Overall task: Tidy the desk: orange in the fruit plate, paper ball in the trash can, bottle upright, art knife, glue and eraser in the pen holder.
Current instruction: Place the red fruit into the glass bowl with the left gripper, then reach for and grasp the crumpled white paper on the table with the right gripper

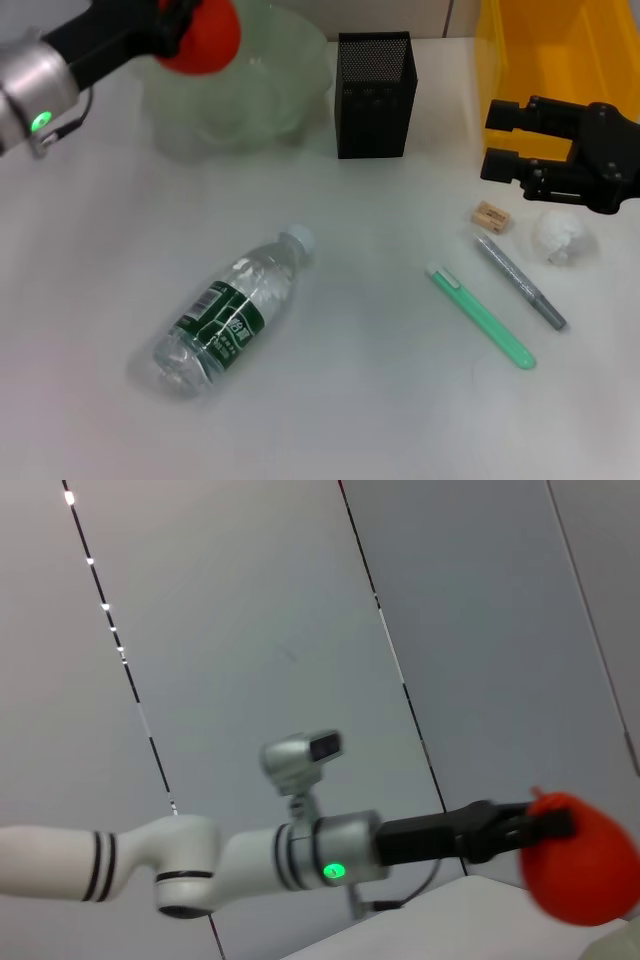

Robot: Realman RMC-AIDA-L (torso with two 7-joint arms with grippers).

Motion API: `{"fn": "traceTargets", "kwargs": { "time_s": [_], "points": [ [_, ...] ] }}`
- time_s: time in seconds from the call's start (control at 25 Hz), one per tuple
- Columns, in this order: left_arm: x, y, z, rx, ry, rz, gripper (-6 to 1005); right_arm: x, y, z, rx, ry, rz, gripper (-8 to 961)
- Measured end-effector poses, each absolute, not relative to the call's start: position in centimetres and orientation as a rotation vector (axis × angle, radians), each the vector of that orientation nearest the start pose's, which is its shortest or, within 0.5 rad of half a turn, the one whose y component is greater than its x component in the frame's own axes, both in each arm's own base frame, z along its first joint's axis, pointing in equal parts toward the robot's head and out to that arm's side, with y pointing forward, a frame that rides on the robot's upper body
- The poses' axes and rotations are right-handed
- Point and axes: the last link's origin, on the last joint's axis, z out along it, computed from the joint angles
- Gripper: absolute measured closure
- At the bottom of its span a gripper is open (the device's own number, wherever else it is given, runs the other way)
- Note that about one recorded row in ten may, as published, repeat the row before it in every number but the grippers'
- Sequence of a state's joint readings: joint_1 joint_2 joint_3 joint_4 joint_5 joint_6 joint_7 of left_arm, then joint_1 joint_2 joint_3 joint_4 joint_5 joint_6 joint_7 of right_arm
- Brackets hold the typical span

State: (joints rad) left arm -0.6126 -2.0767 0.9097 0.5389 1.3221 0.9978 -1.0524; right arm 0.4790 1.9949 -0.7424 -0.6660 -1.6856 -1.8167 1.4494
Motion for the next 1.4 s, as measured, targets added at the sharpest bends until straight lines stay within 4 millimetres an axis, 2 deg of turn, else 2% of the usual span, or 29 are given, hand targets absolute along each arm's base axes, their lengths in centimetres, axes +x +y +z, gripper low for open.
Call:
{"fn": "traceTargets", "kwargs": {
  "time_s": [0.08, 0.28, 0.48, 0.64, 0.84, 0.96, 1.04, 1.2, 1.24, 1.28, 1.32, 1.4],
  "points": [
    [-22.5, 44.1, 1.0, -2.110, -0.467, -0.719, 819, 24.1, 31.2, 5.2, -2.709, 0.549, 1.134, 192],
    [-21.6, 45.1, -0.2, -2.134, -0.436, -0.614, 771, 24.0, 31.2, 5.0, -2.709, 0.557, 1.144, 192],
    [-21.7, 45.2, -0.1, -2.114, -0.468, -0.626, 652, 23.9, 31.2, 4.8, -2.707, 0.557, 1.146, 192],
    [-22.2, 44.4, 0.6, -2.084, -0.523, -0.735, 535, 23.7, 31.4, 4.8, -2.705, 0.552, 1.144, 193],
    [-22.2, 41.6, 1.2, -2.158, -0.530, -0.944, 415, 23.7, 31.7, 5.2, -2.672, 0.567, 1.164, 193],
    [-23.0, 38.1, 1.3, -2.239, -0.496, -1.071, 369, 24.0, 32.2, 5.5, -2.628, 0.617, 1.156, 193],
    [-23.6, 36.7, 1.0, -2.273, -0.495, -1.092, 369, 24.1, 32.8, 5.8, -2.602, 0.671, 1.122, 193],
    [-23.6, 36.7, 1.0, -2.273, -0.495, -1.092, 369, 24.1, 33.9, 6.7, -2.582, 0.803, 0.983, 193],
    [-24.3, 35.2, 0.5, -2.310, -0.508, -1.108, 370, 24.0, 34.2, 7.0, -2.581, 0.839, 0.932, 193],
    [-25.3, 32.9, -1.5, -2.391, -0.561, -1.082, 370, 23.7, 34.9, 7.3, -2.574, 0.967, 0.773, 194],
    [-25.4, 32.7, -1.8, -2.399, -0.571, -1.078, 370, 23.7, 34.9, 7.3, -2.574, 0.967, 0.773, 194],
    [-25.4, 32.6, -2.0, -2.405, -0.580, -1.077, 370, 23.2, 35.7, 7.6, -2.557, 1.091, 0.616, 194]
  ]
}}
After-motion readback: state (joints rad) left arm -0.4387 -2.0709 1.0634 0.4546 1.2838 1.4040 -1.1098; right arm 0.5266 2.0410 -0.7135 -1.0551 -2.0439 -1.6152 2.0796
